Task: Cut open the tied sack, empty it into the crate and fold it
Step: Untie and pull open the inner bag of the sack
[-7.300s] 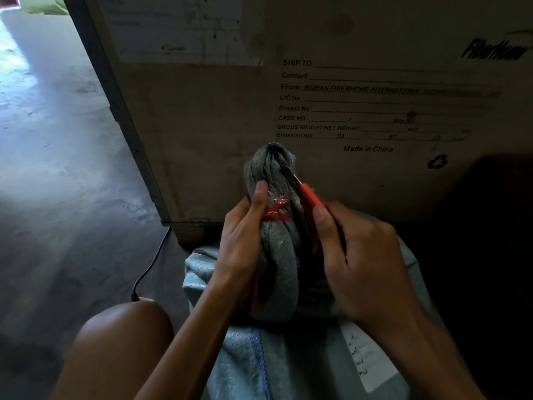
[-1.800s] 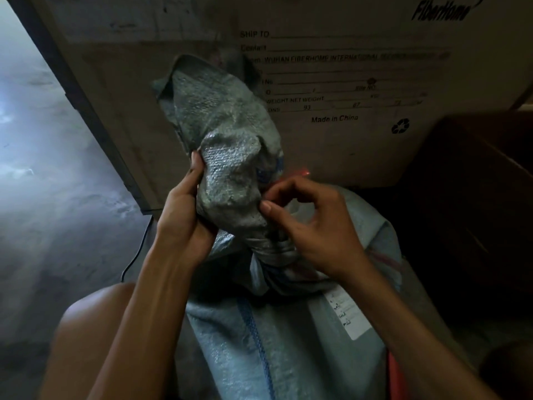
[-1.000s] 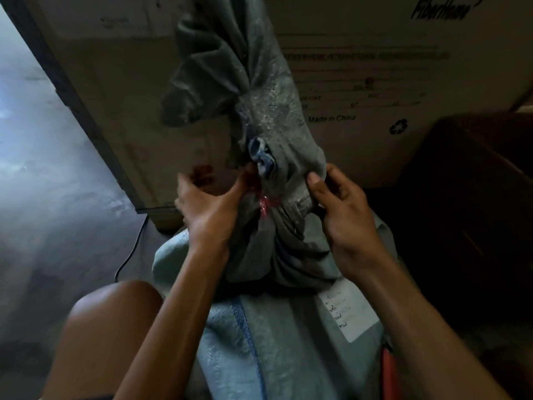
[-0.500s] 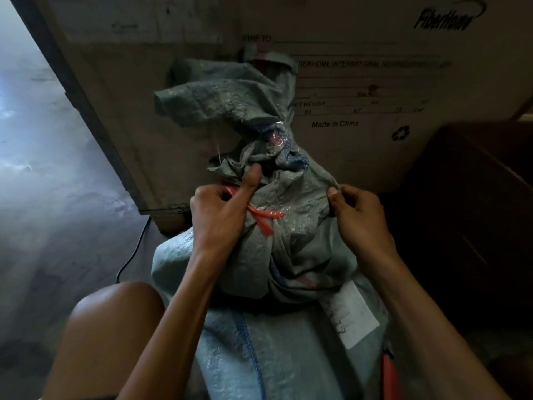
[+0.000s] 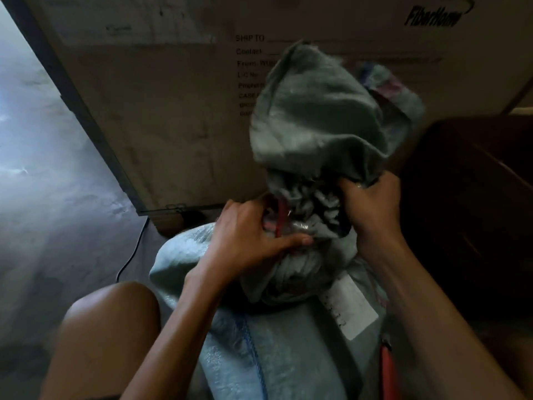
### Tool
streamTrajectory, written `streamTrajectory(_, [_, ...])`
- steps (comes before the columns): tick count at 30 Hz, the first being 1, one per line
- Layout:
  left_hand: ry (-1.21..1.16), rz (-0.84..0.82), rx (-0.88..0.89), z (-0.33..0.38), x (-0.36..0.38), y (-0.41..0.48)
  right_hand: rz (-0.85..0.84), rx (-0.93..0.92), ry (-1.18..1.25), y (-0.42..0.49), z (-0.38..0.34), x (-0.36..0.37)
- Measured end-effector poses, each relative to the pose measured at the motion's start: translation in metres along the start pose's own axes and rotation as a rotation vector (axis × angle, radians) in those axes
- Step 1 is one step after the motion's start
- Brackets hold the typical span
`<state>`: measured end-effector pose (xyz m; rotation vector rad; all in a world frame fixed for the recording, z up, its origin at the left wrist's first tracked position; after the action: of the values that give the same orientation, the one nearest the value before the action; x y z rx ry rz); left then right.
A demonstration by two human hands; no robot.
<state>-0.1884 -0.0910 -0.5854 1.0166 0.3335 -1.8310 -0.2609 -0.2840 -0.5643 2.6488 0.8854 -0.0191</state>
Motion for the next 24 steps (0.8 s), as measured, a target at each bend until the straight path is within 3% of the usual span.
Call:
streamTrajectory(2, [-0.091, 0.067, -0.088, -0.011, -0.003, 0.002, 0.234, 0.176, 0.160, 0.002, 0.023, -0.017])
streamTrajectory(4, [-0.068, 0.126, -0.115, -0.017, -0.004, 0.003, 0.286, 0.477, 0.421, -0.005, 0.051, -0.011])
streamTrajectory(5, [-0.042, 0.144, -0.118, -0.019, -0.005, 0.002, 0.210, 0.589, 0.463, -0.010, 0.058, -0.004])
streamTrajectory(7, [-0.007, 0.185, -0.122, -0.027, -0.011, 0.001, -0.130, 0.669, 0.222, -0.016, 0.051, 0.006])
streamTrajectory(9, [0.008, 0.256, -0.148, -0.037, -0.024, -0.001, -0.486, 0.575, -0.135, -0.021, 0.041, 0.009])
streamTrajectory(10, [0.013, 0.290, -0.166, -0.041, -0.030, -0.002, -0.571, 0.460, -0.305, -0.020, 0.035, 0.008])
streamTrajectory(11, [0.016, 0.310, -0.178, -0.043, -0.035, -0.003, -0.582, 0.332, -0.433, -0.018, 0.027, 0.006])
streamTrajectory(13, [0.015, 0.308, -0.164, -0.041, -0.035, -0.003, -0.413, 0.070, -0.564, -0.010, 0.004, -0.002])
streamTrajectory(15, [0.023, 0.281, -0.115, -0.030, -0.026, -0.003, -0.354, -0.076, -0.510, -0.012, -0.012, 0.007])
streamTrajectory(18, [0.043, 0.237, -0.064, -0.015, -0.009, -0.005, -0.521, -0.144, -0.499, -0.022, -0.012, 0.033])
streamTrajectory(20, [0.043, 0.206, -0.033, -0.012, -0.006, -0.006, -0.469, -0.162, -0.471, -0.010, -0.013, 0.024])
streamTrajectory(24, [0.072, 0.233, 0.111, -0.012, -0.017, -0.009, -0.240, 0.145, -0.036, 0.025, -0.017, -0.030])
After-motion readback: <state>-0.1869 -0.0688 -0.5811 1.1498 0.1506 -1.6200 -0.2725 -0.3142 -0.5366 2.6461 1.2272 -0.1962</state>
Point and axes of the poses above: each hand's wrist, its own y-axis towards the middle knuckle, its own x-axis out of the palm, z = x × y, the point moved 8 cm from there along y, towards the middle knuckle, and after that the axes turned 7 degrees about -x, right-handed, at the moved point
